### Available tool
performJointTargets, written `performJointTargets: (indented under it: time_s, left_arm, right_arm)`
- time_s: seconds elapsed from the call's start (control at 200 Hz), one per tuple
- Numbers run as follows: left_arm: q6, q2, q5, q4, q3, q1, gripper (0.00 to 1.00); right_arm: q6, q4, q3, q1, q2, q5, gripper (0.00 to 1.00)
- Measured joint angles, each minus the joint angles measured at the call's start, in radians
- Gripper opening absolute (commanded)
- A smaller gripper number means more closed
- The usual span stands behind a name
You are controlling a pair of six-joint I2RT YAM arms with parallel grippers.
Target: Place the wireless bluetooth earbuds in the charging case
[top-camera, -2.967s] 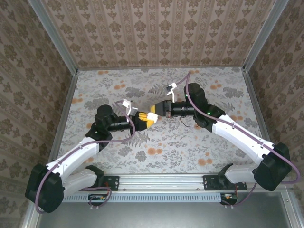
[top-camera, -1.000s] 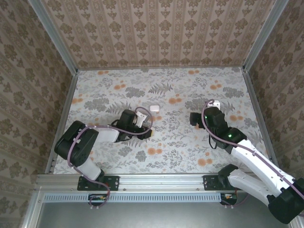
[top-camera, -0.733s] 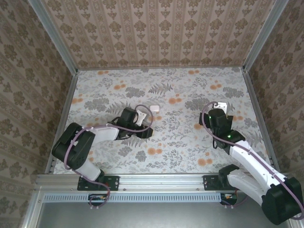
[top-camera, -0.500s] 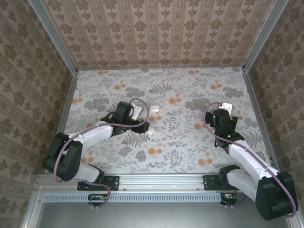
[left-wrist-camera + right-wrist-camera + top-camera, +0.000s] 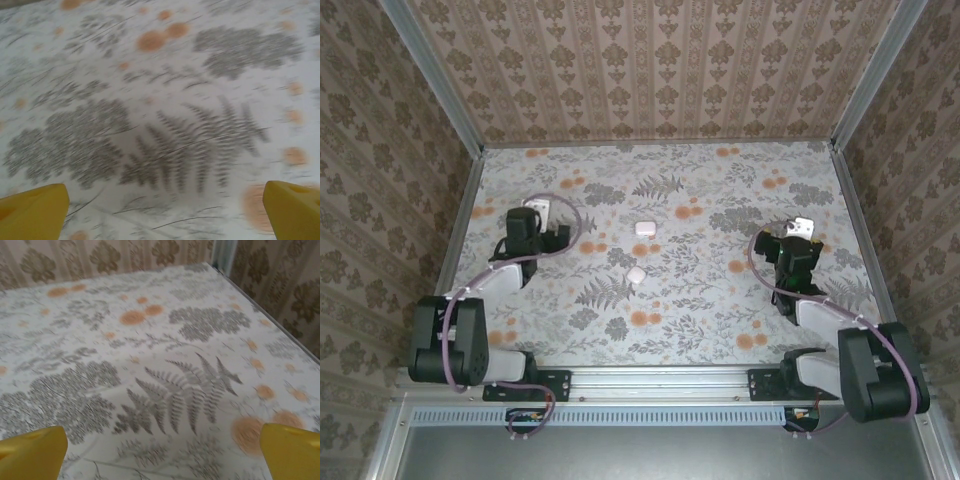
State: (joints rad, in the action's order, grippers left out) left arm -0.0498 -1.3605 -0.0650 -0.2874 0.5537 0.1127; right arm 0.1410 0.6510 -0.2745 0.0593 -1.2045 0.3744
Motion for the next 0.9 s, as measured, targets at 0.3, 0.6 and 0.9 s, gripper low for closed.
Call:
performJointTargets:
  time_s: [0.3, 0.6, 0.9]
  left_arm:
    - [0.002, -0.150, 0.054, -0.555, -0.244, -0.124, 1.00]
    - [0.003, -0.180, 0.084, -0.571, -0.153, -0.107, 1.00]
    - [0.003, -0.180, 0.084, -0.563, -0.152, -0.106, 1.00]
  right_arm:
    - [-0.037, 0.236, -0.016, -0.027, -0.265, -0.094, 1.00]
    - [-0.060, 0.240, -0.093, -0.016, -0.328, -0.100, 1.00]
    - [-0.064, 0.239, -0.093, -0.015, -0.328, -0.103, 1.00]
